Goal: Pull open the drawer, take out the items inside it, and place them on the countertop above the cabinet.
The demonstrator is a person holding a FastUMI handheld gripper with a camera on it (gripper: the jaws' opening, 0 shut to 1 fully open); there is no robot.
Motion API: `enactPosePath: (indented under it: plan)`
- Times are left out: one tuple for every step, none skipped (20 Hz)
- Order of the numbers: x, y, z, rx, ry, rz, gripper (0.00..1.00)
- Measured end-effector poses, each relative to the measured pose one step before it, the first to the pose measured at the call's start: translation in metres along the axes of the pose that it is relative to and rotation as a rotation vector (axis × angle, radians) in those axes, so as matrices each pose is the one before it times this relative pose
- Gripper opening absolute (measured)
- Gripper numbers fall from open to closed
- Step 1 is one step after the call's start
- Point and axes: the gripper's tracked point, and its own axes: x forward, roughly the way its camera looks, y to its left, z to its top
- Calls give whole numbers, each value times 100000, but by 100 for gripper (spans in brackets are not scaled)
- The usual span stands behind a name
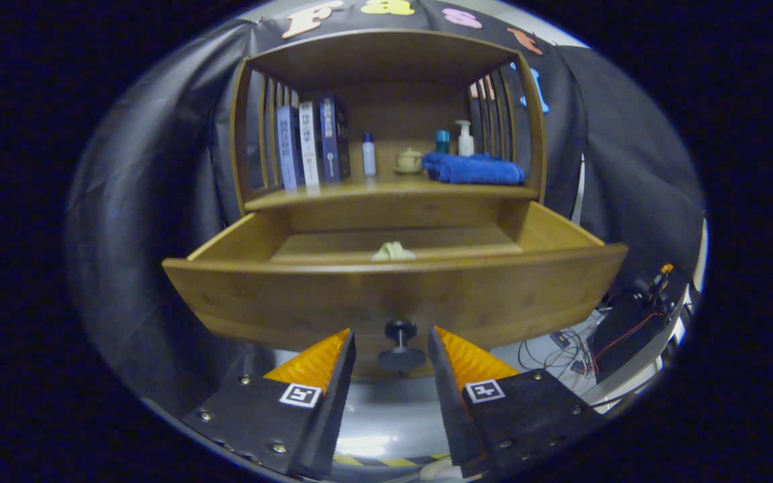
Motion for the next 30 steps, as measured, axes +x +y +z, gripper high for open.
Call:
enactPosePath:
  plan:
    - [81,-79,1567,-933,-3419,-254,64]
    - [175,176,1555,-1018,-3146,277,64]
    - [289,104,1584,-896,-2513,358,64]
    - [508,40,1218,-774,-3222,13,64]
    - [827,-269,1376,-440,-2730,-793,64]
    - [1138,-47,1080,-57,-1273,187,63]
    - [1235,-85,474,-63,900,72,63]
    - [1351,-441,-112,-490,2652,-1237,63]
    - [1293,-268,-509,-378,4767,-435,63]
    - [1180,48,-390,-165,5004,-452,63]
    - [1144,-70,-402,-431,5359,59,63]
    - [1169,23,-542,-154,4960,-10,63]
    - [959,90,-297,-487,4670,835,63]
    - [828,335,-50,-1117,3144,1632,63]
    - [726,106,-215,-1564,2154,721,63]
    - [1104,268,-282,-1240,3111,823,63]
    - [1011,306,-632,-14,4373,683,63]
    - [711,463,-589,-234,4716,1283,63]
    - [725,-78,-655,-652,4121,-512,63]
    - [508,-89,-719,-865,3249,-652,63]
    - [519,104,-563,-810,2641,33,63]
    - [336,173,-424,-79,1998,645,63]
    - [302,234,-310,125,1214,644,63]
    - [382,-92,-369,-181,1362,-101,63]
    - [797,-363,-455,-4,1408,-1576,63]
    - [-494,259,-310,-542,1867,1125,63]
    - [-110,-104,585,610,-2621,-173,52]
    - [389,-426,-45,305,42,-1688,40]
    - [-135,432,275,996,-1160,2187,40]
    - [-94,455,-78,-1155,-383,1414,27]
